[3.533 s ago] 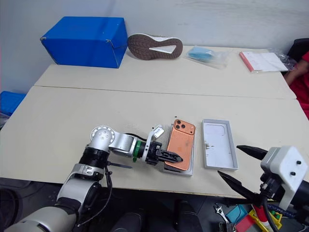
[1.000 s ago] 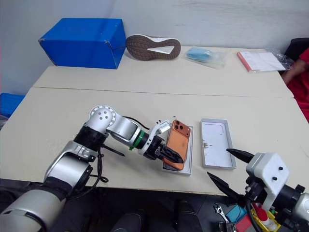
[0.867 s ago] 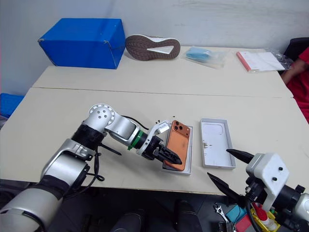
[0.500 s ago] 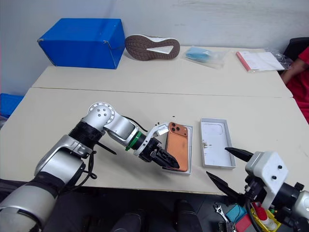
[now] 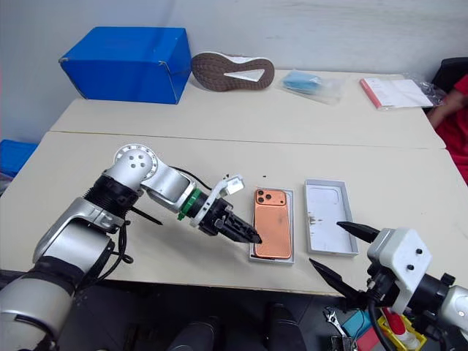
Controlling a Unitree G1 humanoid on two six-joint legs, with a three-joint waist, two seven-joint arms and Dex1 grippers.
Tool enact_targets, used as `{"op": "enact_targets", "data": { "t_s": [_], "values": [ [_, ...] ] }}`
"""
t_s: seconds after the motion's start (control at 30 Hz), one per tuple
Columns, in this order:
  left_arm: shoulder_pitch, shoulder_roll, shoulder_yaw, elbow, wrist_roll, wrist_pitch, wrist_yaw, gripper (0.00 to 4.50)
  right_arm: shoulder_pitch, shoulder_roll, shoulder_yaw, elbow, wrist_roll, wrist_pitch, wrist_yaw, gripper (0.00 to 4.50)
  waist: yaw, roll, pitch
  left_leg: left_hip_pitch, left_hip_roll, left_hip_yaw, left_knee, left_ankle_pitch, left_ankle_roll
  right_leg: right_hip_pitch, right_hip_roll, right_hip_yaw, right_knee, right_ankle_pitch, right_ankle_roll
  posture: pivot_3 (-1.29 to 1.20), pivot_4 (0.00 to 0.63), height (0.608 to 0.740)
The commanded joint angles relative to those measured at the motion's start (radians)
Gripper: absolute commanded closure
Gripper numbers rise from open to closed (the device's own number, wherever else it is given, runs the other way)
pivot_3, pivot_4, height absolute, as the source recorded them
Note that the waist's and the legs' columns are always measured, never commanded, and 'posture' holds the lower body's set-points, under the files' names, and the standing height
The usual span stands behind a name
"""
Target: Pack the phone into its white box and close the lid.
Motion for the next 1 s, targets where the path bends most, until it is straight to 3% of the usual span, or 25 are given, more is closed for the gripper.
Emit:
{"op": "enact_targets", "data": {
  "t_s": [0.03, 0.1, 0.2, 0.37, 0.47, 0.57, 0.7, 0.8, 0.93, 1.0],
  "values": [
    [0.064, 0.078, 0.073, -0.164, 0.133, 0.002, -0.204, 1.48, 0.003, -0.009, -0.013, -0.01, 0.008, -0.01, 0.006, 0.0, -0.012, 0.0, 0.0, 0.0, 0.0, 0.0, 0.0, 0.0, 0.0, 0.0, 0.001, 0.001, 0.001, 0.0, 0.0, 0.0, 0.15, 0.74],
    [0.114, 0.118, 0.1, -0.232, 0.225, -0.038, -0.338, 1.48, 0.001, -0.015, -0.021, -0.005, 0.014, -0.008, 0.011, 0.0, -0.019, 0.0, 0.0, 0.001, 0.0, 0.0, -0.001, 0.0, -0.001, 0.0, 0.001, 0.001, 0.002, -0.001, -0.001, 0.0, 0.15, 0.74],
    [0.188, 0.168, 0.118, -0.315, 0.413, -0.236, -0.551, 1.48, -0.005, -0.026, -0.027, -0.001, 0.023, -0.003, 0.018, 0.0, -0.019, 0.0, 0.0, 0.002, 0.0, 0.0, 0.0, 0.0, -0.001, 0.0, 0.0, 0.001, 0.002, -0.001, -0.001, 0.0, 0.15, 0.74],
    [0.296, 0.259, 0.025, -0.442, 0.802, -0.644, -0.86, 2.59, -0.038, -0.052, -0.001, 0.004, 0.039, 0.009, 0.02, 0.0, -0.018, 0.0, 0.0, 0.001, 0.0, 0.0, 0.0, 0.0, -0.001, 0.001, 0.0, 0.001, 0.001, -0.001, -0.001, 0.0, 0.15, 0.74],
    [0.341, 0.317, 0.012, -0.479, 0.928, -0.803, -1.052, 3.57, -0.069, -0.073, 0.025, 0.013, 0.046, 0.018, 0.023, 0.0, -0.019, 0.0, 0.0, 0.001, 0.001, 0.0, -0.001, 0.0, 0.0, 0.001, 0.0, 0.001, -0.001, -0.001, -0.001, 0.0, 0.15, 0.74],
    [0.344, 0.344, 0.003, -0.416, 1.061, -0.96, -1.207, 4.49, -0.091, -0.088, 0.043, 0.021, 0.052, 0.024, 0.027, 0.63, -0.017, 0.0, 0.0, 0.0, 0.001, 0.0, 0.0, 0.0, 0.001, 0.001, 0.0, 0.001, -0.001, 0.0, -0.001, 0.0, 0.15, 0.74],
    [0.268, 0.357, -0.022, -0.185, 1.251, -1.214, -1.451, 4.5, -0.118, -0.101, 0.053, 0.033, 0.065, 0.03, 0.031, 2.06, -0.015, 0.0, 0.0, 0.0, 0.001, 0.0, 0.0, 0.0, 0.002, 0.001, 0.0, 0.0, -0.001, 0.0, -0.001, 0.0, 0.15, 0.74],
    [0.175, 0.27, 0.009, 0.032, 1.353, -1.399, -1.474, 4.5, -0.131, -0.108, 0.061, 0.039, 0.065, 0.032, 0.03, 3.03, -0.01, 0.0, 0.0, -0.001, 0.001, 0.0, 0.0, -0.001, 0.005, 0.001, 0.0, -0.002, -0.002, 0.0, -0.001, 0.0, 0.15, 0.74],
    [0.057, 0.121, 0.052, 0.232, 1.418, -1.506, -1.45, 4.5, -0.138, -0.106, 0.075, 0.043, 0.056, 0.034, 0.031, 4.4, 0.006, 0.0, 0.0, -0.003, 0.0, 0.001, 0.003, -0.003, 0.009, 0.002, -0.001, -0.003, -0.004, 0.001, 0.002, 0.0, 0.15, 0.74],
    [0.023, 0.04, 0.047, 0.283, 1.461, -1.525, -1.427, 4.5, -0.137, -0.103, 0.087, 0.042, 0.047, 0.032, 0.03, 4.48, 0.009, 0.0, 0.0, -0.005, 0.0, 0.001, 0.004, -0.004, 0.011, 0.001, -0.001, -0.003, -0.003, 0.002, 0.003, 0.0, 0.15, 0.74]
  ]
}}
